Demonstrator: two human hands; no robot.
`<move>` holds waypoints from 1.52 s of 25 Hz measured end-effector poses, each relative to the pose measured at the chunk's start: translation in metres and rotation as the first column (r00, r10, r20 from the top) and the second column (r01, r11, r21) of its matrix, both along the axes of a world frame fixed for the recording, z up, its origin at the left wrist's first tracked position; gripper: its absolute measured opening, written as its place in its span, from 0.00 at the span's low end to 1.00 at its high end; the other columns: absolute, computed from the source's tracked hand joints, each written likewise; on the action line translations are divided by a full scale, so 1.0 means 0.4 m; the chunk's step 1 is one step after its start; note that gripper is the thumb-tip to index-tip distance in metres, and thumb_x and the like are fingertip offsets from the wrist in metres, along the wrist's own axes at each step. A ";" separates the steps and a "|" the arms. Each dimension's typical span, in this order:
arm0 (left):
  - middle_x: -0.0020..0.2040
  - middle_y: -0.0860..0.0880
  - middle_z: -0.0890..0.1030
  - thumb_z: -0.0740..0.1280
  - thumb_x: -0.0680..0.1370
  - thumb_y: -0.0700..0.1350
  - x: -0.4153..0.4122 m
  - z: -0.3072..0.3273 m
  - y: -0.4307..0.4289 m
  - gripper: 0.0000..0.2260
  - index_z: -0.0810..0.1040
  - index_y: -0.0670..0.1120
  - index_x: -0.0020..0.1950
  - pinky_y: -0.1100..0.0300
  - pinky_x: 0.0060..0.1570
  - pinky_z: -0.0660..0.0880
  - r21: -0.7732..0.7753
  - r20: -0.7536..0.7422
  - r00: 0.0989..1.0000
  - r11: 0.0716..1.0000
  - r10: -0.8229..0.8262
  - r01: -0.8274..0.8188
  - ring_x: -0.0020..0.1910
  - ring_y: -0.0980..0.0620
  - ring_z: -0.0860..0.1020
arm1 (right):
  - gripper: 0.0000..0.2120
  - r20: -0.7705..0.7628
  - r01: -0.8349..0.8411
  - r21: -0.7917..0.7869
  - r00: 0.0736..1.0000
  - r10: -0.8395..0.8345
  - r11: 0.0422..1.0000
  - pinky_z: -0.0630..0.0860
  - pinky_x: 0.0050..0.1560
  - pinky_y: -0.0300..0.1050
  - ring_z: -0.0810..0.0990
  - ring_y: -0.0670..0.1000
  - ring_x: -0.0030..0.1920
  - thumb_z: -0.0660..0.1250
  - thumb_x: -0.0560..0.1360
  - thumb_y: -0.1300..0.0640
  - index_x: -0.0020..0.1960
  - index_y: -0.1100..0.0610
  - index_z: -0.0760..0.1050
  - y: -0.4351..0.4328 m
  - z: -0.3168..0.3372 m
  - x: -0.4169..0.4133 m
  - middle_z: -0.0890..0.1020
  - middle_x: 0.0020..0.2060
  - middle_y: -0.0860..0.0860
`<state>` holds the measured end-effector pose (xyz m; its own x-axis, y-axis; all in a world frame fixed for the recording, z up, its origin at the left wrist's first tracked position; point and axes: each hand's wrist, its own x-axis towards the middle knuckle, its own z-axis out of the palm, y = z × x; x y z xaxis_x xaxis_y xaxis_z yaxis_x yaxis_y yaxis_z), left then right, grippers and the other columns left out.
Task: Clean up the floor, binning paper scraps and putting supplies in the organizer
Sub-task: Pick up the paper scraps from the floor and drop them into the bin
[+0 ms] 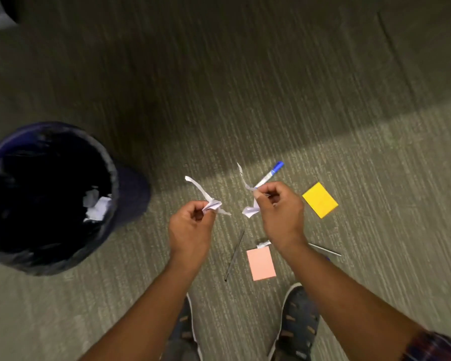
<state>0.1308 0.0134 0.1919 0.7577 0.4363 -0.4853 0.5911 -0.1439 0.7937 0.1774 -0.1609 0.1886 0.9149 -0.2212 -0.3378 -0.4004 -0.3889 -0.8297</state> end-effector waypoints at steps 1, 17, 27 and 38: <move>0.31 0.55 0.79 0.76 0.77 0.42 -0.001 0.054 0.037 0.03 0.84 0.46 0.43 0.67 0.30 0.69 0.017 0.041 0.998 0.999 0.044 -0.044 0.28 0.63 0.72 | 0.07 0.016 0.000 0.041 1.000 -0.001 0.999 0.75 0.41 0.36 0.79 0.43 0.35 0.72 0.74 0.63 0.42 0.52 0.80 0.050 0.051 0.011 0.83 0.36 0.45; 0.37 0.53 0.86 0.74 0.76 0.47 -0.044 0.255 0.642 0.03 0.85 0.49 0.46 0.48 0.44 0.83 0.325 0.064 0.945 0.889 0.321 -0.324 0.37 0.53 0.84 | 0.03 0.065 -0.508 -0.063 0.857 0.512 0.859 0.78 0.49 0.47 0.80 0.47 0.44 0.71 0.75 0.60 0.46 0.53 0.81 0.720 0.262 0.003 0.82 0.43 0.48; 0.44 0.53 0.84 0.74 0.78 0.46 -0.052 0.241 0.664 0.13 0.83 0.45 0.61 0.68 0.44 0.75 0.403 -0.015 0.955 0.875 0.298 -0.267 0.40 0.64 0.80 | 0.07 0.036 -0.491 -0.084 0.868 0.495 0.867 0.81 0.47 0.44 0.82 0.46 0.45 0.70 0.77 0.60 0.54 0.52 0.81 0.717 0.245 -0.035 0.82 0.49 0.47; 0.54 0.46 0.78 0.71 0.78 0.38 -0.013 0.278 0.435 0.09 0.80 0.42 0.58 0.62 0.51 0.74 0.564 0.170 0.969 0.824 -0.176 0.051 0.48 0.52 0.78 | 0.06 0.040 -0.378 -0.133 0.922 0.386 0.916 0.80 0.50 0.50 0.79 0.47 0.45 0.71 0.76 0.57 0.52 0.51 0.79 0.469 0.209 -0.084 0.79 0.49 0.46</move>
